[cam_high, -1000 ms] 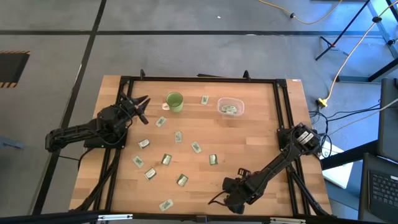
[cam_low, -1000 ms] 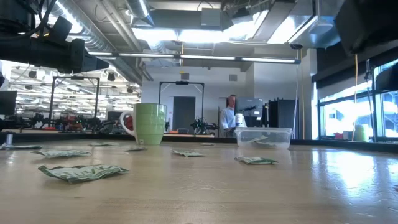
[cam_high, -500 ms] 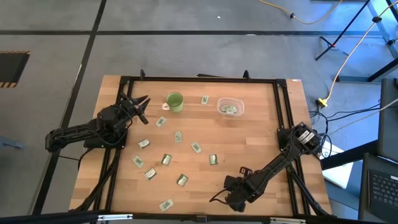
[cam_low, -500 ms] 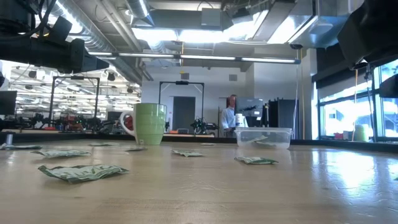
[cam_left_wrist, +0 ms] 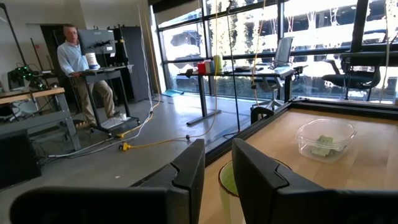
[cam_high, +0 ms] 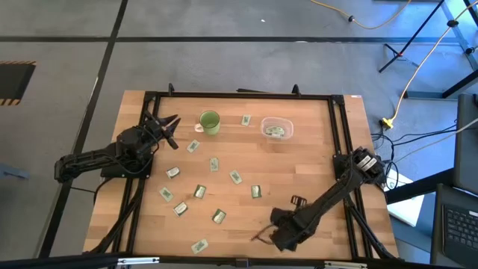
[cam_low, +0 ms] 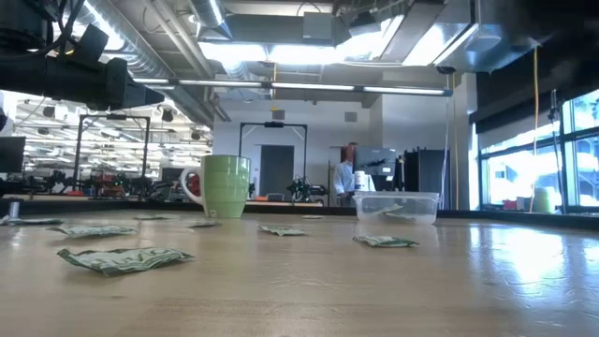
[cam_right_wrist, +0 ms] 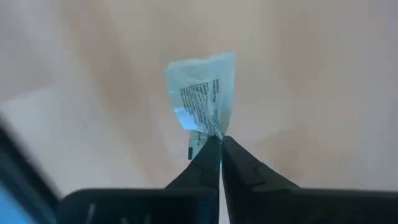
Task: Pick and place items into bin
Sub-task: Put the white stevia packet into the transparent bin
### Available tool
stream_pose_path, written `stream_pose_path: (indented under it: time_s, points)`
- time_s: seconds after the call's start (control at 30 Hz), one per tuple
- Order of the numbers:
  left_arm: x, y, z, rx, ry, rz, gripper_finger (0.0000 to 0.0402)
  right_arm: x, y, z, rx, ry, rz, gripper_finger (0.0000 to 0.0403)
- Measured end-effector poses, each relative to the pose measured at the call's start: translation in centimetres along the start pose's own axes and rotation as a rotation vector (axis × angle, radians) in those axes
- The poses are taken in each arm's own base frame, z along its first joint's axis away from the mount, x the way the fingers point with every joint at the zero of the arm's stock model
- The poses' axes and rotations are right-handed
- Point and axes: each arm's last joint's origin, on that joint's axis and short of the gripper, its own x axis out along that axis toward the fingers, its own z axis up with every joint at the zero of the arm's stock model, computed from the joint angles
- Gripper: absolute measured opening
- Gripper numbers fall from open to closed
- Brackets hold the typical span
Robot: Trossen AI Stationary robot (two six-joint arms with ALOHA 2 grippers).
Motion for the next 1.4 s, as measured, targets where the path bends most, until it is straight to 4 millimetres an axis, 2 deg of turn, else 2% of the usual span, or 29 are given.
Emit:
stream_pose_path:
  time_s: [0.1, 0.2, 0.37, 0.47, 0.57, 0.7, 0.87, 0.97, 1.1, 1.4]
  points:
    - [0.0, 0.0, 0.0, -0.001, 0.0, 0.0, 0.0077, -2.0, -2.1, 1.8, -0.006, -0.005, -0.055, 0.0008]
    - [0.0, 0.0, 0.0, 0.0, 0.0, 0.0, 0.0077, -4.2, -5.0, 3.8, -0.02, -0.015, -0.069, 0.0009]
    - [0.0, 0.0, 0.0, 0.0, 0.0, 0.0, 0.0077, -6.4, -11.5, 7.7, -0.051, -0.082, -0.107, 0.0006]
    - [0.0, 0.0, 0.0, -0.001, 0.0, 0.0, 0.0077, -7.1, -16.0, 10.1, -0.058, -0.088, -0.119, 0.0006]
    - [0.0, 0.0, 0.0, -0.001, 0.0, 0.0, 0.0077, -6.6, -20.5, 12.3, -0.081, -0.1, -0.131, 0.0005]
    - [0.0, 0.0, 0.0, -0.001, -0.001, 0.0, 0.0077, -4.6, -26.0, 14.4, -0.095, -0.133, -0.136, 0.0006]
    - [0.0, 0.0, 0.0, 0.0, 0.0, 0.0, 0.0077, -1.6, -31.7, 14.7, -0.024, -0.115, -0.15, 0.0007]
    - [0.0, 0.0, 0.0, 0.0, 0.0, 0.0, 0.0077, -0.1, -33.9, 14.2, 0.012, -0.084, -0.155, 0.0007]
    - [0.0, 0.0, 0.0, -0.001, 0.0, 0.0, 0.0077, 1.2, -35.3, 13.6, 0.031, -0.064, -0.124, 0.0008]
    - [0.0, 0.0, 0.0, -0.001, 0.0, 0.0, 0.0077, 3.3, -35.5, 12.6, 0.042, -0.037, -0.082, 0.0008]
